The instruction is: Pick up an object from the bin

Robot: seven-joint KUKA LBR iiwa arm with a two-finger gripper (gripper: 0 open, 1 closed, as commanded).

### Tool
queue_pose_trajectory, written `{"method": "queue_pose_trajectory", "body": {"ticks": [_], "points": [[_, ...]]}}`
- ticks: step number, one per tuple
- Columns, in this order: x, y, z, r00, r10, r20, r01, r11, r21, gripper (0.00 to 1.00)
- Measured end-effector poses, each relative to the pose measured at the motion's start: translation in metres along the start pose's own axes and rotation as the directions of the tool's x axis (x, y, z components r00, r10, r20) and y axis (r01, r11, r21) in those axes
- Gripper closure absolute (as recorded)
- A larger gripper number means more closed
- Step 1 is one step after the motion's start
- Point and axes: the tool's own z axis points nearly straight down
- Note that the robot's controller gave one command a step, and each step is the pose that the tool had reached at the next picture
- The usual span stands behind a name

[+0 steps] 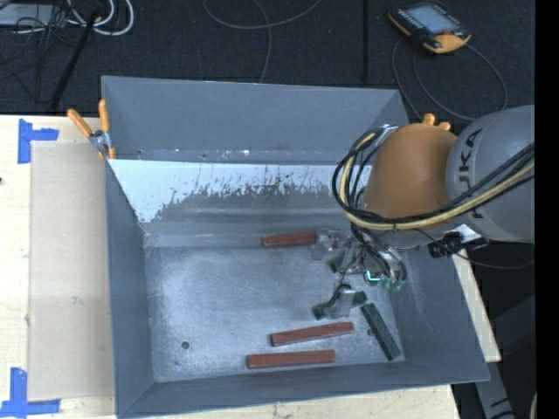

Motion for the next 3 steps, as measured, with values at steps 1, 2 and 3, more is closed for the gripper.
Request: {"method": "queue_pose_trajectory", "body": {"ticks": [1, 2, 3], "points": [[-0.002, 0.000, -0.004, 1.000, 0.000, 0.007, 0.000, 1.000, 0.000, 0.00], [0.052, -0.038, 0.042, 0.999, 0.032, 0.012, -0.032, 0.999, -0.001, 0.00], [0.056, -0.034, 0.067, 1.000, -0.008, 0.012, 0.008, 1.000, 0.001, 1.00]]}}
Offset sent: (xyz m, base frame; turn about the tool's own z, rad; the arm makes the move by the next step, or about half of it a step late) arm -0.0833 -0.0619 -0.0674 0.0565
